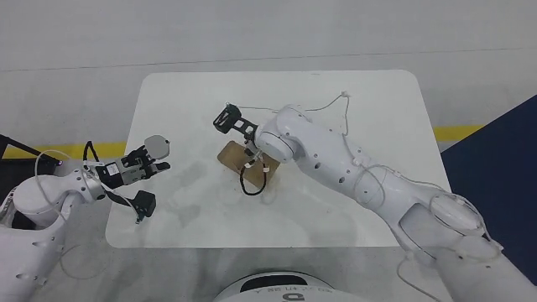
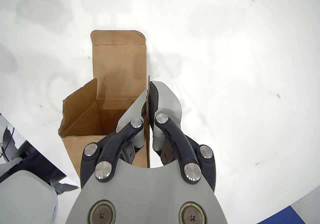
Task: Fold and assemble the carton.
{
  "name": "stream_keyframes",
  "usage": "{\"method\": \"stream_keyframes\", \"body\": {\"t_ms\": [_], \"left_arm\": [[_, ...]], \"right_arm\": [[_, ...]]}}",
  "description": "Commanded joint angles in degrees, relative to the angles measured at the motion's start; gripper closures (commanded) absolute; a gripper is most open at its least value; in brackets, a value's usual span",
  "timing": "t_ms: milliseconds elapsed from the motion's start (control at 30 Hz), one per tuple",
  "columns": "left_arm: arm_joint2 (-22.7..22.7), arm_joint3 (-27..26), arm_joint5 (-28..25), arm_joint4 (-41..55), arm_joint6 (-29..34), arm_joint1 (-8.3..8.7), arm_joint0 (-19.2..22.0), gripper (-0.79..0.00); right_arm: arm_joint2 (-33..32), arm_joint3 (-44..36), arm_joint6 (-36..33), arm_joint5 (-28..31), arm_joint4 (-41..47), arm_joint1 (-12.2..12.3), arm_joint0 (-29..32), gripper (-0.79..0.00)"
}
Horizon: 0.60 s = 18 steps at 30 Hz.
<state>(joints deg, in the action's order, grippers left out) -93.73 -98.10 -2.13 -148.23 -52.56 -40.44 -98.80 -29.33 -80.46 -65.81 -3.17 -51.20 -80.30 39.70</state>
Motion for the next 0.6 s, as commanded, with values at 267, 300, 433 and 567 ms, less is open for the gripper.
{"method": "stream_keyframes", "body": {"t_ms": [267,300,433,567], "left_arm": [[0.0,0.0,0.0,0.0,0.0,0.0,0.0,-0.785],[0.0,0.0,0.0,0.0,0.0,0.0,0.0,-0.785],[0.0,0.0,0.0,0.0,0.0,0.0,0.0,-0.785],[0.0,0.0,0.0,0.0,0.0,0.0,0.0,-0.785]], "right_arm": [[-21.5,-22.1,21.5,-7.4,-11.0,6.7,18.6,0.0],[-24.4,-24.3,25.4,-7.9,-11.9,7.4,22.6,0.0],[-35.1,-28.8,41.6,-8.4,-13.0,9.5,37.0,0.0],[-41.4,-27.6,53.6,-7.8,-12.3,10.2,45.3,0.0]]}}
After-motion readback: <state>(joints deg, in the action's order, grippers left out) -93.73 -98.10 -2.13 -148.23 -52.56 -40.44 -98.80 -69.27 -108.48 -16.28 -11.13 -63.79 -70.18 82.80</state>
